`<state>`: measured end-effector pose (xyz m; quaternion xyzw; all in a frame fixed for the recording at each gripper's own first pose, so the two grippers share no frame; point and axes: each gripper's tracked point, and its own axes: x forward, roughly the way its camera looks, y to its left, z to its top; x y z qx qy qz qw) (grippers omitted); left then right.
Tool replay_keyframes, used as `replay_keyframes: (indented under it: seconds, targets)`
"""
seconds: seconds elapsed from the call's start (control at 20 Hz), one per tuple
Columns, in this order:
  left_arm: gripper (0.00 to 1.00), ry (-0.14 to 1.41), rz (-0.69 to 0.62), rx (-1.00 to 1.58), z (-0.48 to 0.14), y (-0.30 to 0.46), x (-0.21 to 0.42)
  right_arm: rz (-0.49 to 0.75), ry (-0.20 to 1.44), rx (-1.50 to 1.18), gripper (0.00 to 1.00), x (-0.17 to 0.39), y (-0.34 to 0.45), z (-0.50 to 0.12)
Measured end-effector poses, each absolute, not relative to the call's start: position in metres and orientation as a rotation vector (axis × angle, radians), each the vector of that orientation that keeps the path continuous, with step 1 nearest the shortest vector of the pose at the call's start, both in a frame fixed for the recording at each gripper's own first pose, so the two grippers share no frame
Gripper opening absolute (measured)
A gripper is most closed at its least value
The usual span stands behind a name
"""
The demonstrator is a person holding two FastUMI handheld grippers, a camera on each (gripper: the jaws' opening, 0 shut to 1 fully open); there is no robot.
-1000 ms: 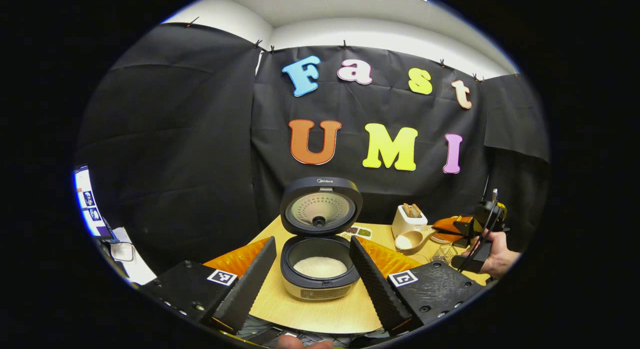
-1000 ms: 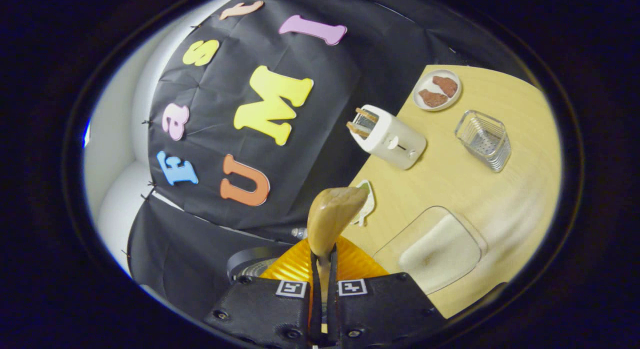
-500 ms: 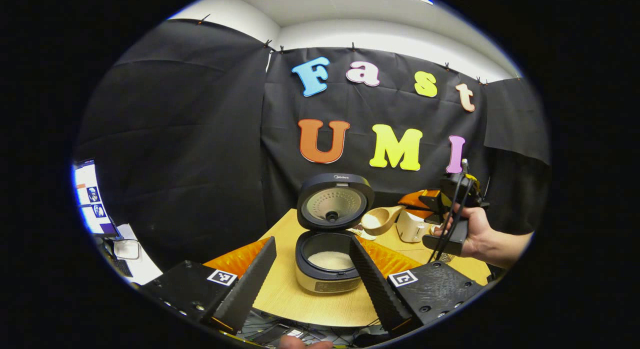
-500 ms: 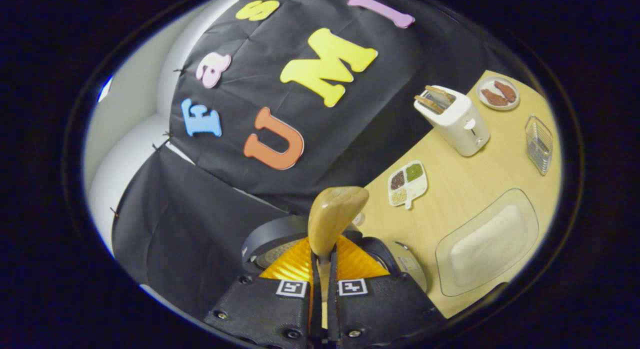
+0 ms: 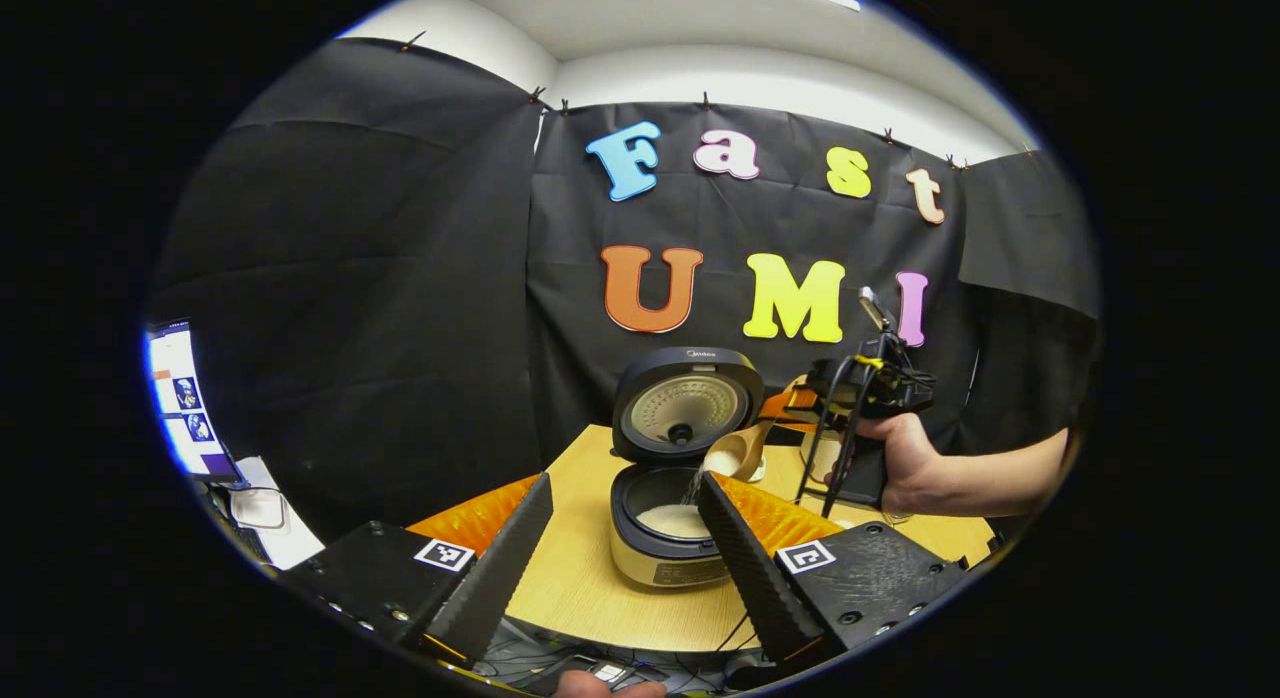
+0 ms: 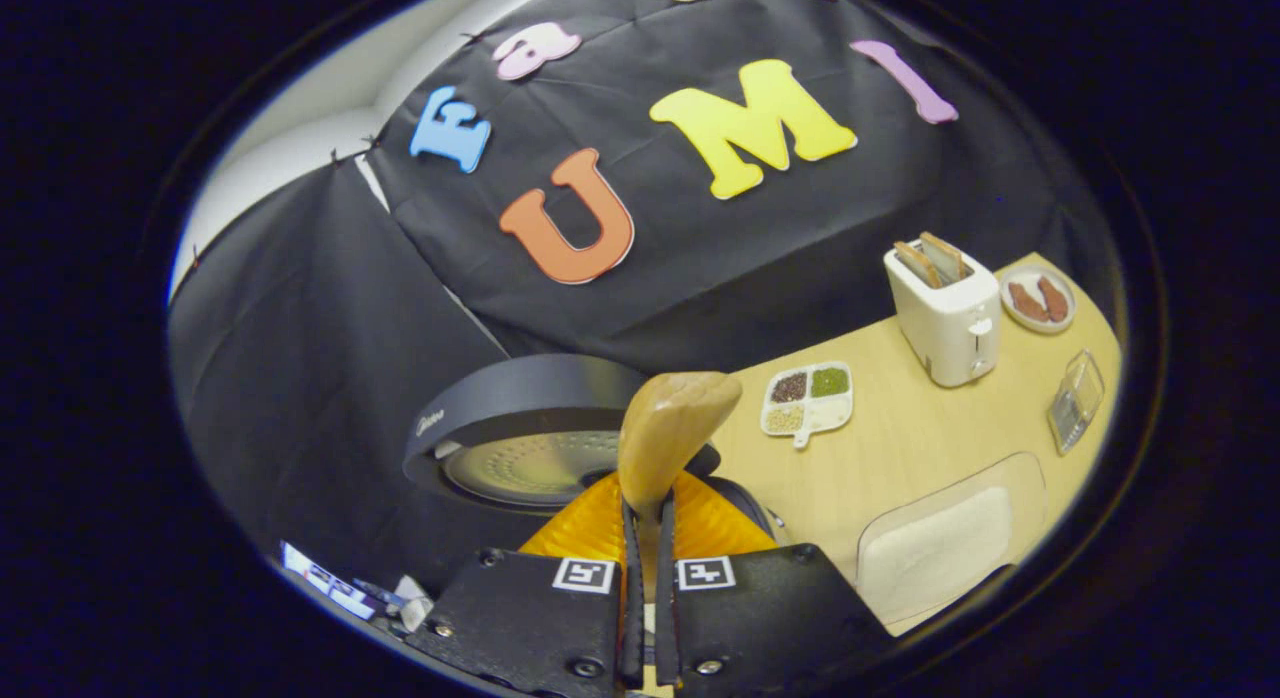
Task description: Close the left gripper, press the button to open the rice cooker; take a wooden spoon from the chopstick holder with the right hand, scoop a spoonful of rice and pour it into the rice cooker, then put the wooden spoon back into the chopstick holder.
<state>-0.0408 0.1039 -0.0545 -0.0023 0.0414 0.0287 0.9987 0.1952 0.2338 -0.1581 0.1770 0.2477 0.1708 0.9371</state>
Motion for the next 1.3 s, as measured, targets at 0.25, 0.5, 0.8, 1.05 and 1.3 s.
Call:
replay_keyframes:
  seconds: [0.25, 0.5, 0.8, 1.05, 1.3]
  targets:
    - [0.95, 0.07, 0.041, 0.045, -0.065, 0.108, -0.04, 0.33, 0.447, 0.152, 0.1, 0.197, 0.241, -0.16]
    - [0.94, 0.081, 0.033, 0.015, -0.067, 0.109, -0.039, 0.349, 0.346, -0.072, 0.1, 0.189, 0.257, -0.15]
    - [0.95, 0.074, 0.043, -0.002, -0.075, 0.118, -0.051, 0.37, 0.23, -0.295, 0.1, 0.184, 0.27, -0.142]
    - [0.94, 0.076, 0.046, -0.024, -0.076, 0.12, -0.053, 0.41, 0.108, -0.474, 0.1, 0.175, 0.283, -0.135]
    - [0.95, 0.071, 0.055, -0.03, -0.076, 0.116, -0.054, 0.448, 0.086, -0.492, 0.1, 0.164, 0.288, -0.135]
